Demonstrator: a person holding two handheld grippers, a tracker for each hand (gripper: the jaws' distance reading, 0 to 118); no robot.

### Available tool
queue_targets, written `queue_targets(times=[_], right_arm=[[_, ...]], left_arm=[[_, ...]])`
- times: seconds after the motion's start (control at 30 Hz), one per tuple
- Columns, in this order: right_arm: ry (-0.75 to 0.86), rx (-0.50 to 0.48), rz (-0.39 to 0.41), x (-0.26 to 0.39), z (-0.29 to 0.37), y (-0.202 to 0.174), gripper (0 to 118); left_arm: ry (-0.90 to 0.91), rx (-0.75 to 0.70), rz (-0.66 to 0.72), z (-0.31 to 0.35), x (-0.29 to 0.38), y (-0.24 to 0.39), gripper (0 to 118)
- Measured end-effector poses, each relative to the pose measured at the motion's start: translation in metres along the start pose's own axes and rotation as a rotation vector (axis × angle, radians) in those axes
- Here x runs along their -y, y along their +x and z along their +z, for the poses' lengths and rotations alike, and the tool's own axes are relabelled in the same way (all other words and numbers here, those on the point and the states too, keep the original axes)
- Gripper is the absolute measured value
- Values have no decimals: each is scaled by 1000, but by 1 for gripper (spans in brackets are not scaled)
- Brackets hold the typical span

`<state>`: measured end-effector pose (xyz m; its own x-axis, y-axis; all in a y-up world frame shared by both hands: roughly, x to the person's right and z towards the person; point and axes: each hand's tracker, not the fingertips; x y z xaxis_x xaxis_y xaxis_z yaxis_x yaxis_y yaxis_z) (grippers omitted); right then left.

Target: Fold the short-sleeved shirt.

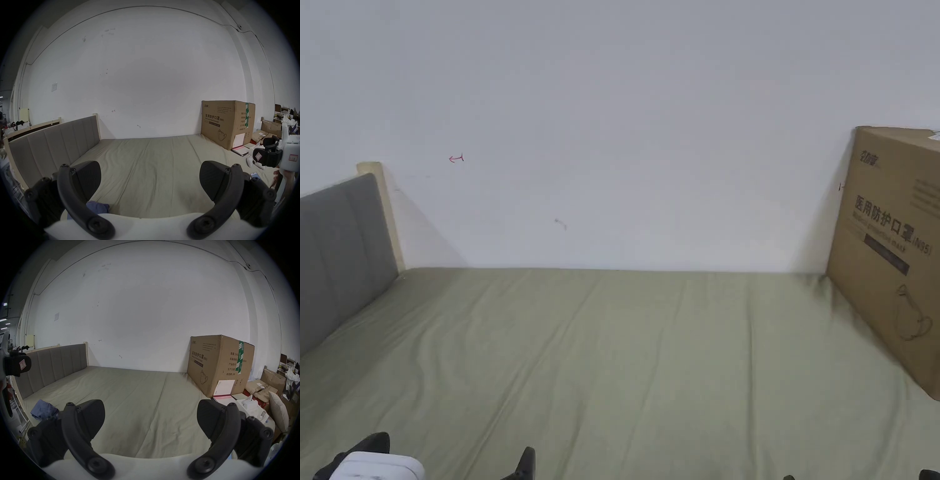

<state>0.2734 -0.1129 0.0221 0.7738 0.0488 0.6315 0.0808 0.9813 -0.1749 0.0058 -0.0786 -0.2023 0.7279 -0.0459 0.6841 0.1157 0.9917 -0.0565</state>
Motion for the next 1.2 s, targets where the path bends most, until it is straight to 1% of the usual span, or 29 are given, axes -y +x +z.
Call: queue_targets(times=[0.47, 0.53, 0.6, 0.7, 0.77, 0.87, 0.9, 0.97, 1.0, 1.07, 1.1, 1.17, 1.2], right_arm=[[-31, -19, -14, 2, 2, -5, 114], [-36, -34, -25, 0, 2, -5, 114], [-59, -79, -79, -3, 0, -3, 114], [-119, -159, -205, -9, -4, 2, 114], [-138, -192, -259, -10, -6, 5, 114], [-173, -130, -297, -13, -8, 3, 114], [-200, -94, -324, -15, -9, 2, 114], [-225, -68, -372, -17, -11, 2, 114], [-245, -69, -388, -20, -12, 4, 114], [-288, -111, -411, -25, -14, 9, 114], [-292, -125, -416, -27, -15, 11, 114], [-259, -139, -461, -27, -13, 13, 114], [-256, -134, -469, -27, -11, 13, 114]], left_arm=[[-24, 5, 32, 3, 5, -2, 118], [-26, 8, 26, 3, 5, -1, 118], [-26, 10, 27, 3, 4, 0, 118], [-29, 24, 34, 2, 4, 0, 118], [-27, 30, 37, 2, 3, 0, 118], [-24, 32, 40, 3, 2, 1, 118], [-25, 35, 45, 2, 1, 1, 118], [-28, 40, 57, 2, 1, 1, 118], [-29, 43, 61, 2, 1, 1, 118], [-33, 45, 67, 1, 2, 1, 118], [-35, 43, 71, 1, 2, 1, 118], [-38, 50, 74, 0, 3, 2, 118], [-39, 50, 73, -1, 3, 2, 118]])
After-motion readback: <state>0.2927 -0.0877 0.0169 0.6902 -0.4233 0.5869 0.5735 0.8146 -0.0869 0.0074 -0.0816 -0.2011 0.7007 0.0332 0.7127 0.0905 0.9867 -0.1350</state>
